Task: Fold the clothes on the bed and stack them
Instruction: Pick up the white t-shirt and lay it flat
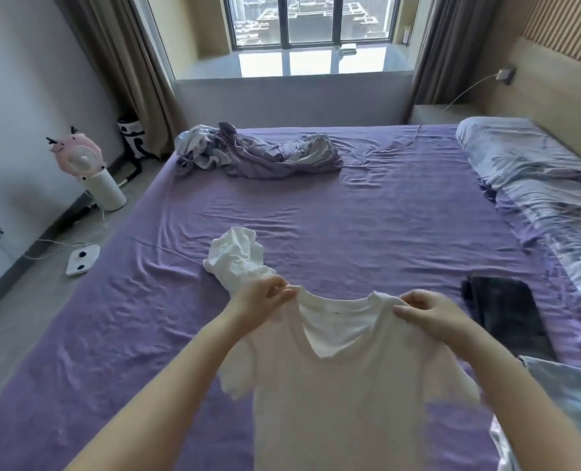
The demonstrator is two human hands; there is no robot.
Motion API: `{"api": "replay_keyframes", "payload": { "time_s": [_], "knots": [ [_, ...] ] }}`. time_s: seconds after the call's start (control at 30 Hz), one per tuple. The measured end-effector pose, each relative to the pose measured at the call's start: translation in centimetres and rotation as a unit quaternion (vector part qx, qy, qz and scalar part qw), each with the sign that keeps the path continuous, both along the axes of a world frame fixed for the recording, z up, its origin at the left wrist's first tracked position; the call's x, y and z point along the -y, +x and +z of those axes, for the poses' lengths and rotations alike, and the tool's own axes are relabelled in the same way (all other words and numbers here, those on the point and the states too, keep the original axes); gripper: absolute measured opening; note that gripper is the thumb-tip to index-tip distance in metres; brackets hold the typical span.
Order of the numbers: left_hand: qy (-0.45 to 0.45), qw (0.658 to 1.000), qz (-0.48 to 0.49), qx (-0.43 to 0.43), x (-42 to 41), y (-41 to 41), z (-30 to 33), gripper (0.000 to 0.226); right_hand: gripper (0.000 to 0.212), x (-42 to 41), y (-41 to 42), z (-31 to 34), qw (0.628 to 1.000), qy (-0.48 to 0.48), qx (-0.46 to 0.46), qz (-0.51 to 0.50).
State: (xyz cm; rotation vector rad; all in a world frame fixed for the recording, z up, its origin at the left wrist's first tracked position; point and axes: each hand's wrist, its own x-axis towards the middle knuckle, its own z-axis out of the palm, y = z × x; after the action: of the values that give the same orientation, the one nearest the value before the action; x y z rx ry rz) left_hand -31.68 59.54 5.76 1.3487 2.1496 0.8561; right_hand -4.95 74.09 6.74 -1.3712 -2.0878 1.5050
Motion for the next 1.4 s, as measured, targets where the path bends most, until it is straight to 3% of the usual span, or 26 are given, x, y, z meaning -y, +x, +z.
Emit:
{"api": "replay_keyframes", "payload": {
  "time_s": [0.2,0.47,0.67,0.9,1.0,1.07,1.2,1.23,1.3,1.4],
  "knots": [
    [-0.128,0.990,-0.047,0.019,-5.1,-2.7,-11.9,0.018,0.008,-2.8,-3.3,-10.9,0.989,-0.036,0.121,-0.075],
    [-0.112,0.994,0.004,-0.003,-13.2,-4.4,-18.4,0.020,0.011,-6.6,-5.2,-17.2,0.945,0.169,0.263,-0.098],
    [-0.039,0.996,0.062,-0.060,-20.1,-5.6,-21.1,0.024,0.015,-13.1,-6.0,-19.4,0.930,0.208,0.235,-0.193],
    [-0.145,0.972,0.033,-0.182,-24.4,-4.7,-30.4,0.023,0.018,-16.6,-7.8,-30.1,0.973,0.076,0.169,-0.140],
    [-0.041,0.963,0.059,-0.259,-24.6,-2.5,-33.3,0.016,0.037,-16.2,-7.2,-32.4,0.982,0.054,0.127,-0.127],
    [0.054,0.956,0.014,-0.288,-24.4,-0.1,-34.7,0.028,0.047,-15.8,-6.3,-33.2,0.986,0.048,0.115,-0.114],
    [0.118,0.961,-0.159,-0.191,-23.9,6.3,-35.0,0.025,0.079,-15.5,-3.5,-33.4,0.975,0.102,0.198,-0.012],
    [0.112,0.961,-0.194,-0.164,-23.9,7.7,-34.9,0.027,0.077,-15.4,-2.6,-33.5,0.969,0.116,0.218,0.025],
    [0.094,0.959,-0.231,-0.134,-23.9,9.7,-34.8,0.028,0.052,-15.3,-1.0,-33.2,0.962,0.105,0.245,0.056],
    [0.054,0.963,-0.237,-0.117,-24.8,11.0,-35.1,0.036,0.010,-15.6,1.0,-32.6,0.975,0.045,0.212,-0.036]
  ]
}}
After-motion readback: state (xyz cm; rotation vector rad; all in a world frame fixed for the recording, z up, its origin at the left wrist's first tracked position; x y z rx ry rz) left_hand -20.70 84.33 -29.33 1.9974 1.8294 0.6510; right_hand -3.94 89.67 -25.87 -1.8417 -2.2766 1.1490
